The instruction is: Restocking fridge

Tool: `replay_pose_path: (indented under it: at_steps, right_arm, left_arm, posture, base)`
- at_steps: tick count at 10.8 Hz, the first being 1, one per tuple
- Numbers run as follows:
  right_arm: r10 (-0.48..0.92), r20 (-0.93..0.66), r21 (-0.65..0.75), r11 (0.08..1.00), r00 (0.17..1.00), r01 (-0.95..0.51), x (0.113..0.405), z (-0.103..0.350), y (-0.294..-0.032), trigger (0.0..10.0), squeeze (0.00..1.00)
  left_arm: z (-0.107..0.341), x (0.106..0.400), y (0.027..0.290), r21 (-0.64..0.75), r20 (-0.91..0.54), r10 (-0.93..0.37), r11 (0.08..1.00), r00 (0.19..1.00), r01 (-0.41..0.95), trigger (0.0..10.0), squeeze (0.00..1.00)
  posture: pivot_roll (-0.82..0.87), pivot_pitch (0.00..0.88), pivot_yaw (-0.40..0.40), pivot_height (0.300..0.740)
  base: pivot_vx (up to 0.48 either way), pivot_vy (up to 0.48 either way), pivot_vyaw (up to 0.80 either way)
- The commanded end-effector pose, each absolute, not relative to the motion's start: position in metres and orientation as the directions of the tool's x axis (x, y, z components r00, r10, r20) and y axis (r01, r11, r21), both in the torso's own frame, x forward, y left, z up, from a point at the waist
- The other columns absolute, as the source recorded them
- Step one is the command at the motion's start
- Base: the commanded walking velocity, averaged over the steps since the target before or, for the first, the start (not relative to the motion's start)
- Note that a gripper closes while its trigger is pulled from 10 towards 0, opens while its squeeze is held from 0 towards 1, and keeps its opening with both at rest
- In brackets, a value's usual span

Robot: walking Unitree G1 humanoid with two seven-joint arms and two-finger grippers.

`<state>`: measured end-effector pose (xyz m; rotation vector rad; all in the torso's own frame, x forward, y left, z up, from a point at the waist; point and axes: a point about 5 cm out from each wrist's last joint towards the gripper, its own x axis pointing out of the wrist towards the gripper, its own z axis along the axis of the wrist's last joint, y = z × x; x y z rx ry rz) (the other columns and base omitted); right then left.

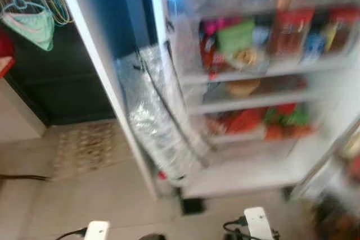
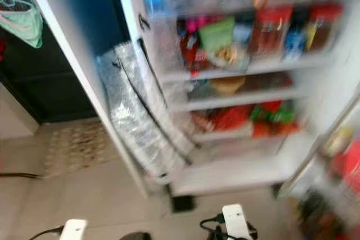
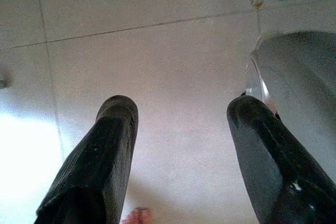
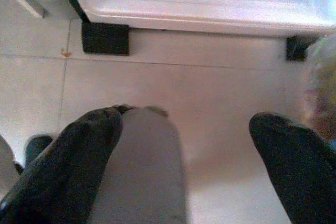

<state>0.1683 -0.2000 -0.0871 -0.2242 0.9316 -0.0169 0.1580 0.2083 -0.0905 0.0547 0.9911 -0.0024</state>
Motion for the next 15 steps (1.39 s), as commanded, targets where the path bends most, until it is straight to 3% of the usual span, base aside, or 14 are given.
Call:
replay_pose_path:
  at_steps: [1, 4, 9, 15]
  right_arm:
    - [-0.106, -0.837, -0.181, 0.979, 0.537, -0.089, 0.1523, -0.0951, -0.1975, 10.0, 0.0]
    - [-0.116, -0.836, -0.188, 0.979, 0.536, -0.082, 0.1521, -0.095, -0.1992, 10.0, 0.0]
    - [-0.106, -0.835, -0.173, 0.982, 0.54, -0.074, 0.1529, -0.0946, -0.1985, 10.0, 0.0]
    - [-0.101, -0.843, -0.166, 0.983, 0.529, -0.076, 0.152, -0.0953, -0.1983, 10.0, 0.0]
  left_arm:
    - [-0.0905, 0.155, 0.2157, 0.064, -0.841, 0.042, 0.998, 0.539, 0.022, 10.0, 0.0]
    - [-0.091, 0.1546, 0.2137, 0.055, -0.842, 0.032, 0.998, 0.539, 0.026, 10.0, 0.0]
    - [-0.0917, 0.155, 0.2095, 0.054, -0.842, 0.027, 0.998, 0.538, 0.034, 10.0, 0.0]
    - [-0.0928, 0.1532, 0.2066, 0.047, -0.841, 0.026, 0.999, 0.54, 0.026, 10.0, 0.0]
  posture:
    - [-0.08, 0.0, 0.112, 0.635]
    - [-0.09, 0.016, 0.107, 0.635]
    - [-0.08, 0.026, 0.104, 0.635]
    - [-0.08, 0.028, 0.106, 0.73]
  base:
    - [0.0, 0.458, 0.0]
    - [0.0, 0.446, 0.0]
    - [0.0, 0.0, 0.0]
    - [0.0, 0.0, 0.0]
